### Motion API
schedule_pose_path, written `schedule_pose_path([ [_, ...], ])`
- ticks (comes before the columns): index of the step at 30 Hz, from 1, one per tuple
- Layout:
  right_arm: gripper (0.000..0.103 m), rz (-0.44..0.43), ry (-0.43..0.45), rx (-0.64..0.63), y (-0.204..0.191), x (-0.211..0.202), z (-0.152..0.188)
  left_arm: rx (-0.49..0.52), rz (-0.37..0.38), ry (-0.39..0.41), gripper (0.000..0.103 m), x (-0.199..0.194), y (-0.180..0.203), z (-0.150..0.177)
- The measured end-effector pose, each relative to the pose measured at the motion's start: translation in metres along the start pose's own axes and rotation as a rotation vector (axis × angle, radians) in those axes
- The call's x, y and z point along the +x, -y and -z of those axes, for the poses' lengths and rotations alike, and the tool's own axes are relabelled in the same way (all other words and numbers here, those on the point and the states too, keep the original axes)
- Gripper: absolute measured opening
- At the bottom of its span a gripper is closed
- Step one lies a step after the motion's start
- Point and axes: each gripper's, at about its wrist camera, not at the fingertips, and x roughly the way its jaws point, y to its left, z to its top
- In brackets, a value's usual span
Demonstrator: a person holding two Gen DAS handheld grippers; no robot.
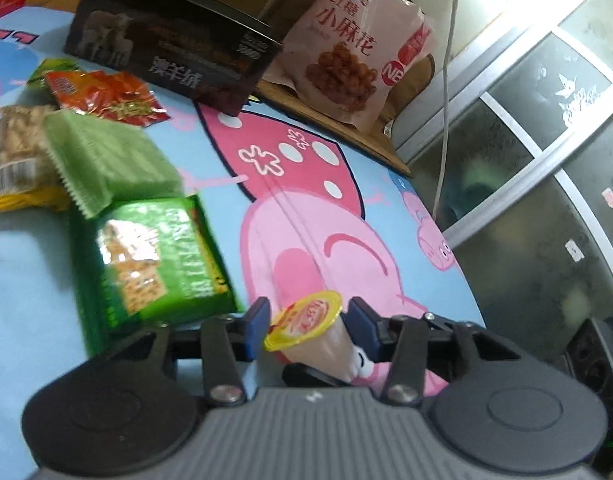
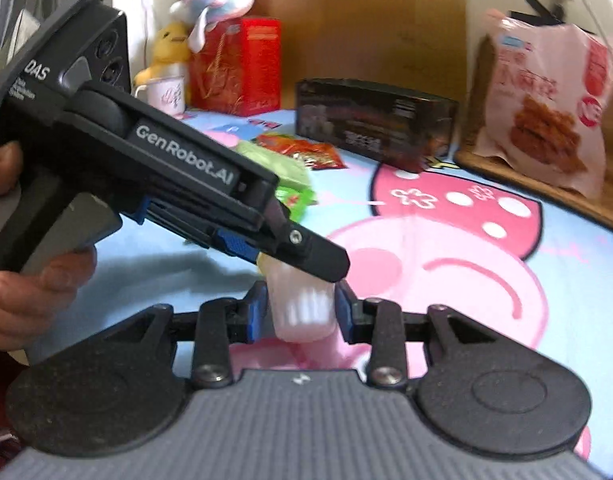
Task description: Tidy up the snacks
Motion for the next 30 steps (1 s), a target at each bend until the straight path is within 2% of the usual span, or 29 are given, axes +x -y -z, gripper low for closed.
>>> schedule_pose_path([
  [5, 0.052, -0.054, 0.014, 0.050, 0.013, -0.008, 0.012, 0.021, -0.015, -0.047, 0.048, -0.002, 0.007, -0.001],
  [7, 0.039, -0.081, 0.011, 0.035, 0.012, -0.009, 0.014, 0.048, -0.020, -0.070, 0.047, -0.002, 0.009, 0.000],
  [8, 0.036, -0.087, 0.013, 0.034, 0.012, -0.008, 0.014, 0.055, -0.027, -0.075, 0.046, -0.003, 0.010, 0.000],
  [11, 0.035, -0.087, 0.029, 0.018, 0.010, -0.006, 0.004, 0.070, -0.033, -0.076, 0.044, -0.007, 0.014, -0.010],
  [15, 0.035, -0.094, 0.092, 0.023, 0.025, 0.004, -0.034, 0.099, -0.035, -0.004, 0.044, -0.020, 0.022, -0.052],
  [20, 0.035, -0.068, 0.177, 0.001, 0.052, 0.044, -0.102, 0.097, -0.060, 0.117, 0.045, -0.022, 0.016, -0.131],
  [25, 0.035, -0.042, 0.193, 0.006, 0.077, 0.098, -0.157, 0.050, -0.125, 0.202, 0.048, -0.002, -0.001, -0.197],
  [30, 0.036, -0.001, 0.162, -0.031, 0.088, 0.139, -0.175, 0.026, -0.185, 0.203, 0.051, 0.026, -0.024, -0.230],
])
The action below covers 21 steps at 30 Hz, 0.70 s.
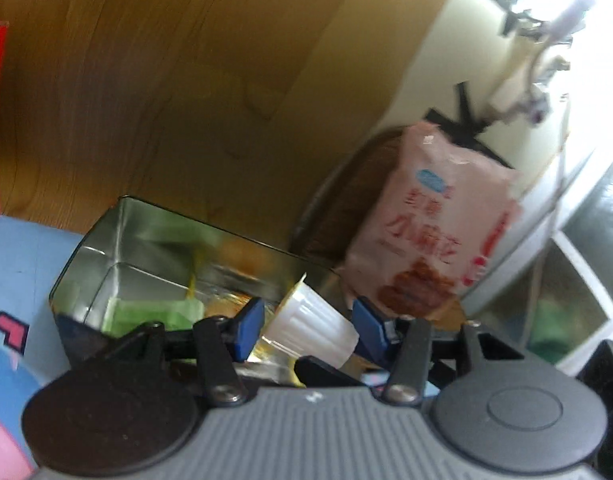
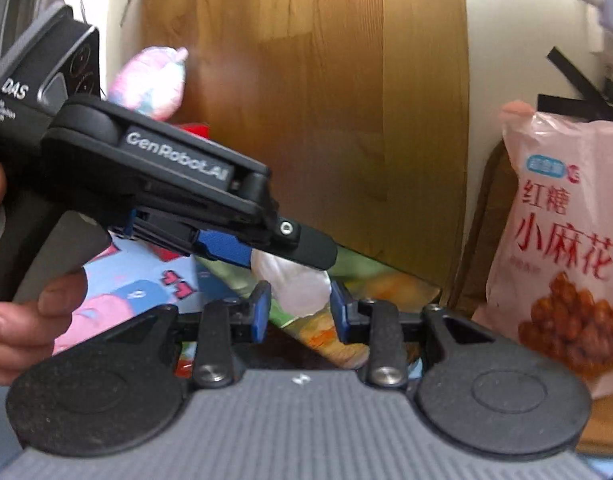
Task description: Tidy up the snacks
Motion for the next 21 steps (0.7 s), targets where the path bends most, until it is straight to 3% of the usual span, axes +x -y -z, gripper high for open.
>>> schedule_pose_path([
  [1, 0.037, 0.019, -0.008, -0.014, -0.001, 0.003, 0.002, -0.004, -0.008, -0.012, 0.052, 0.008, -0.002, 0.000],
  [3, 0.050, 0.094, 0.006, -0.048, -0.003, 0.006, 0.006, -0.008, -0.021, -0.033, 0.059, 0.021, -0.005, 0.002],
  [4, 0.051, 0.112, 0.018, -0.045, -0.001, 0.003, 0.008, -0.002, -0.027, -0.037, 0.061, 0.023, -0.007, 0.005],
  [6, 0.051, 0.114, 0.035, 0.000, 0.004, -0.007, 0.010, 0.010, -0.022, -0.035, 0.067, 0.021, -0.010, 0.010],
  [10, 0.051, 0.079, 0.084, 0.029, -0.005, -0.047, 0.020, 0.016, 0.054, -0.020, 0.068, -0.013, -0.018, 0.020],
  [13, 0.051, -0.022, 0.054, 0.090, -0.013, -0.071, 0.037, 0.020, 0.073, 0.022, 0.069, -0.055, -0.036, 0.032],
  [17, 0.052, -0.201, -0.088, 0.211, -0.025, -0.080, 0.068, -0.028, 0.051, 0.028, 0.069, -0.106, -0.070, 0.064],
  [21, 0.052, -0.258, -0.175, 0.305, -0.035, -0.080, 0.092, -0.085, 0.047, 0.022, 0.069, -0.144, -0.092, 0.108],
])
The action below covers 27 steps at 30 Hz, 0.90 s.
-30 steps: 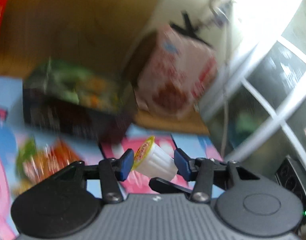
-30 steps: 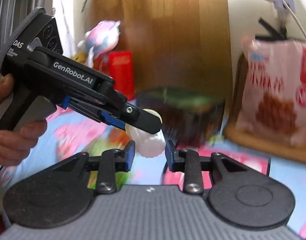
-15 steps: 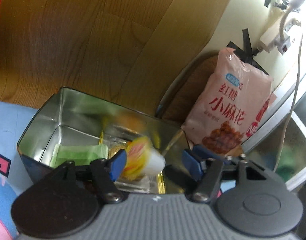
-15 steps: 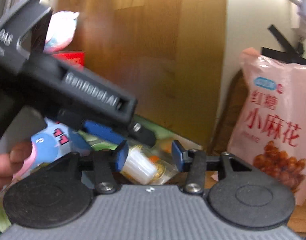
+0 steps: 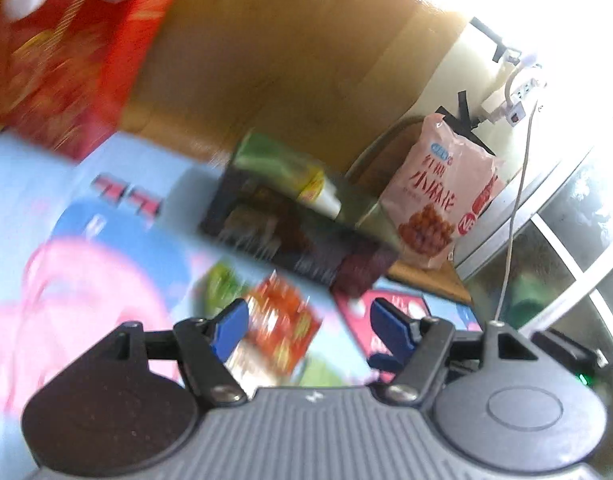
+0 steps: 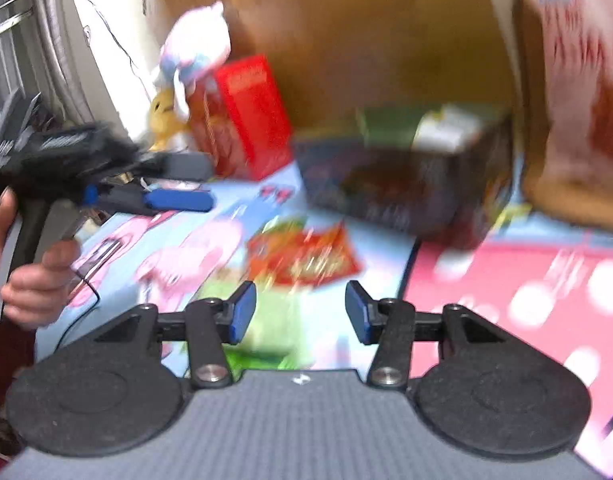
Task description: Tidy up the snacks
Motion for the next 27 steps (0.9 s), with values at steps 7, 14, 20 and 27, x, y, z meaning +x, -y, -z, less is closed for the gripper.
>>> schedule_pose_path([
  [7, 0.052, -0.084, 0.045, 0.053, -0.022, -0.020, 0.003, -0.095, -0.036, 0.075, 0.069, -0.055, -0.035, 0.044],
  [14, 0.051, -0.153, -0.034, -0.138, -0.099, 0.016, 0.014, -0.109, -0.168, 0.142, 0.069, -0.054, -0.065, 0.035],
  [20, 0.041, 0.002, -0.078, -0.244, -0.127, 0.048, 0.024, -0.107, -0.190, 0.095, 0.059, -0.036, -0.076, 0.044],
  [27, 0.029, -0.033, -0.099, -0.286, -0.133, 0.051, 0.030, -0.075, -0.142, 0.063, 0.045, -0.054, -0.061, 0.074],
])
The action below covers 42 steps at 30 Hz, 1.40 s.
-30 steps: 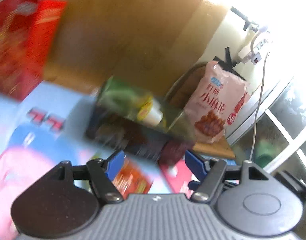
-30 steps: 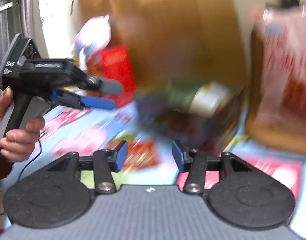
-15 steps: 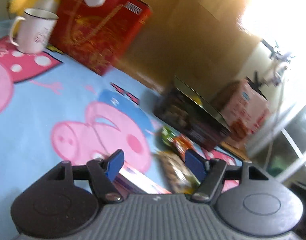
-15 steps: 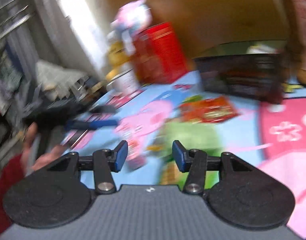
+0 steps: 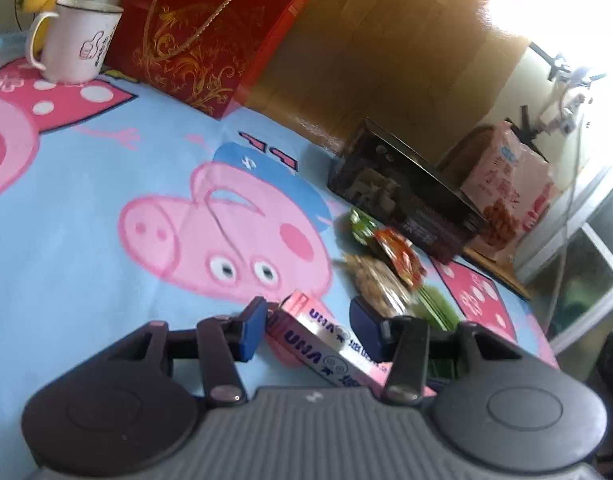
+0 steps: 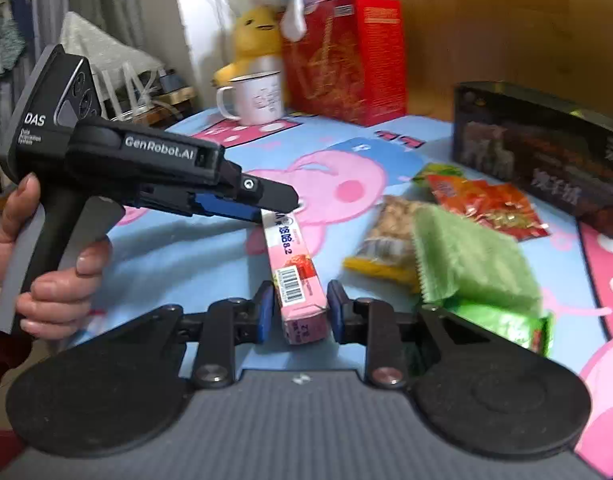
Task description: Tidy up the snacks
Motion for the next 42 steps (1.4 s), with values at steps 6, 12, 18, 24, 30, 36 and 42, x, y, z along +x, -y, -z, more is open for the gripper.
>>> schedule_pose_path([
  [6, 0.028, -0.067, -0.043, -0.145, -0.010, -0.041, 0.028, 0.064, 0.082, -0.074, 0.049, -0.011, 0.033, 0.043],
  [12, 0.029, -0.022, -0.037, -0.076, 0.036, -0.106, 0.064, 0.177, 0.266, -0.251, 0.053, 0.019, 0.098, 0.071],
  [18, 0.046, 0.221, 0.059, 0.027, 0.077, -0.149, 0.085, 0.309, 0.313, -0.335, 0.061, 0.070, 0.169, 0.075],
  [24, 0.048, 0.362, 0.195, 0.124, 0.093, -0.196, 0.107, 0.329, 0.322, -0.303, 0.063, 0.076, 0.193, 0.060],
  [30, 0.048, 0.305, 0.235, 0.260, 0.083, -0.213, 0.142, 0.371, 0.290, -0.237, 0.067, 0.095, 0.208, 0.028],
  [36, 0.030, 0.285, 0.200, 0.269, 0.070, -0.201, 0.149, 0.429, 0.248, -0.305, 0.061, 0.128, 0.214, 0.036],
  [42, 0.027, 0.408, 0.212, 0.245, 0.078, -0.193, 0.134, 0.463, 0.238, -0.318, 0.046, 0.119, 0.212, 0.058],
])
